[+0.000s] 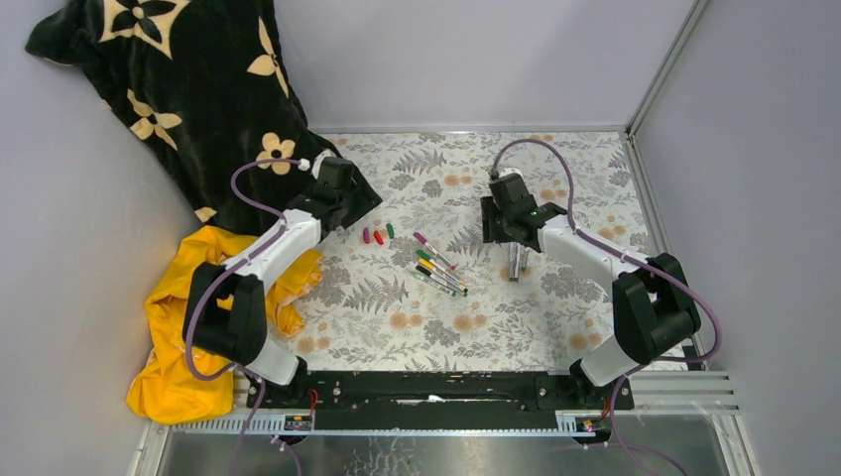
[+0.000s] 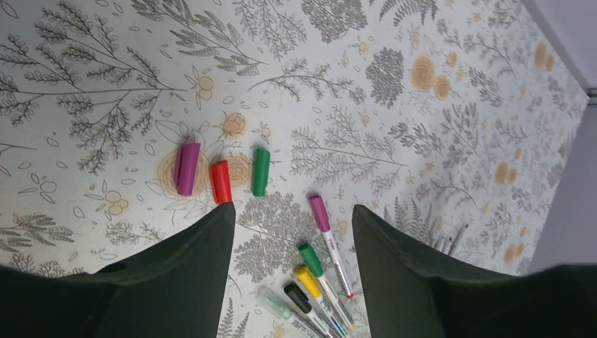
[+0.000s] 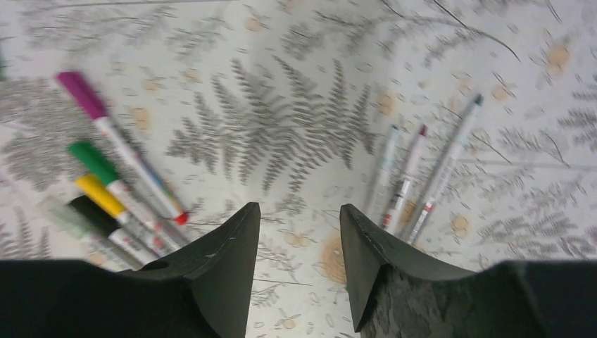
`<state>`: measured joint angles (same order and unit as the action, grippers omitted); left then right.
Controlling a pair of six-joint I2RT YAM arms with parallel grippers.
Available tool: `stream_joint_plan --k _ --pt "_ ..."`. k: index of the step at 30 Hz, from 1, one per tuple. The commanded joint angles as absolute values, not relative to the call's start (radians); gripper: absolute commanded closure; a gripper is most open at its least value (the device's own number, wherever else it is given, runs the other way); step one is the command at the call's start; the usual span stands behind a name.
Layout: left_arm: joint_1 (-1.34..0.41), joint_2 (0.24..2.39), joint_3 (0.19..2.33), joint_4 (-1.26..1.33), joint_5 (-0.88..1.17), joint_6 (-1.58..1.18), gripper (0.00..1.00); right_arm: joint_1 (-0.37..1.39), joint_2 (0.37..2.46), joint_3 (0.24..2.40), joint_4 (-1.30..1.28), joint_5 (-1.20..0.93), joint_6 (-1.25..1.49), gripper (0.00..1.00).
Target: Open the pen caps
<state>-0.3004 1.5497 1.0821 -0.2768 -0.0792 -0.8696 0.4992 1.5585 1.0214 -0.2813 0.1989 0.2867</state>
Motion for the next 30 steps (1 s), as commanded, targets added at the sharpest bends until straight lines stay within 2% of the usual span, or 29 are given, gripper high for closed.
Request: stream_joint_plan --k 1,8,16,30 --pt "-0.313 1.472 1.035 -0.271 -0.038 -0.890 0.31 0.567 1.605 1.141 -0.326 0.067 0.194 0.47" --pt "-0.316 1.336 0.915 -0.172 0.093 -0.913 0.25 0.668 1.756 1.269 -0.353 0.043 0.143 0.46" --pt "-0.318 1.228 0.868 -0.162 0.129 -0.934 0.20 0.694 1.877 1.355 -0.357 0.011 0.143 0.46" --pt "-0.318 1.168 0.869 -0.164 0.138 -0.949 0.19 0.725 1.967 1.391 -0.368 0.029 0.137 0.46"
